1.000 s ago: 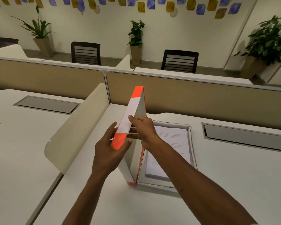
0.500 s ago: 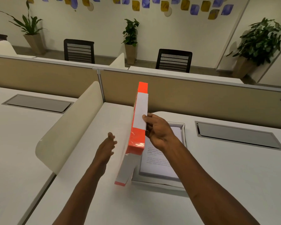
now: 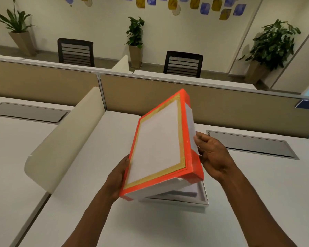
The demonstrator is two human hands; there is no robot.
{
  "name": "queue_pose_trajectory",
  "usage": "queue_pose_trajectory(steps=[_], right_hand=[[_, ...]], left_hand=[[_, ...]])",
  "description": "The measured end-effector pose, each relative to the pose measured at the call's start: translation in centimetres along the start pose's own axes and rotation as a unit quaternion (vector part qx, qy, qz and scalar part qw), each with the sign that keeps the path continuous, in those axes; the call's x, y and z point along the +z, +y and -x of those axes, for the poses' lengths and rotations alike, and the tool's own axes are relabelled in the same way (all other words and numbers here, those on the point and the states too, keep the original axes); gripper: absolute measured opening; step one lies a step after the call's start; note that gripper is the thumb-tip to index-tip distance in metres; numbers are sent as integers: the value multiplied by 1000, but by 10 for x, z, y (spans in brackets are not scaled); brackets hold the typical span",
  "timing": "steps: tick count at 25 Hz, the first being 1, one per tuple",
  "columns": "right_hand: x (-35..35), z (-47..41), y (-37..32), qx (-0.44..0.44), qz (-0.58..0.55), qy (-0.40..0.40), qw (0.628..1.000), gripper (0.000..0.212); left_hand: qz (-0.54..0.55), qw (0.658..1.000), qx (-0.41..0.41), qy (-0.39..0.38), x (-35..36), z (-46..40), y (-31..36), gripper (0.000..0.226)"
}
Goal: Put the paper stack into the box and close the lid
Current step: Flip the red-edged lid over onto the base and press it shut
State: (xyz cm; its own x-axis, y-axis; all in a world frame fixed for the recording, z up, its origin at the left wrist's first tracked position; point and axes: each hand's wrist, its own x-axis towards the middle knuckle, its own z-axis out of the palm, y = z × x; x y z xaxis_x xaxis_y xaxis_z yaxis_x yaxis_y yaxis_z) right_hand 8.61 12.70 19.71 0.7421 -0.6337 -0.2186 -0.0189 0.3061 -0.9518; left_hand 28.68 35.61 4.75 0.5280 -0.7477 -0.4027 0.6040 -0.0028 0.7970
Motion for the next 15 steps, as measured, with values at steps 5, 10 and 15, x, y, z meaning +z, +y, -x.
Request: queue_pose_trajectory(steps=[5, 10, 15], right_hand=[[-36, -4, 30, 2, 61, 146, 987, 28], [-69, -7, 73, 53, 113, 169, 978, 32], [-90, -8, 121, 34, 180, 171, 968, 24]], left_hand=[[-82, 993, 17, 82, 21, -3, -8, 40], [-191, 976, 44, 99, 45, -11, -20, 51], [-227, 967, 41, 106, 49, -15, -31, 73]])
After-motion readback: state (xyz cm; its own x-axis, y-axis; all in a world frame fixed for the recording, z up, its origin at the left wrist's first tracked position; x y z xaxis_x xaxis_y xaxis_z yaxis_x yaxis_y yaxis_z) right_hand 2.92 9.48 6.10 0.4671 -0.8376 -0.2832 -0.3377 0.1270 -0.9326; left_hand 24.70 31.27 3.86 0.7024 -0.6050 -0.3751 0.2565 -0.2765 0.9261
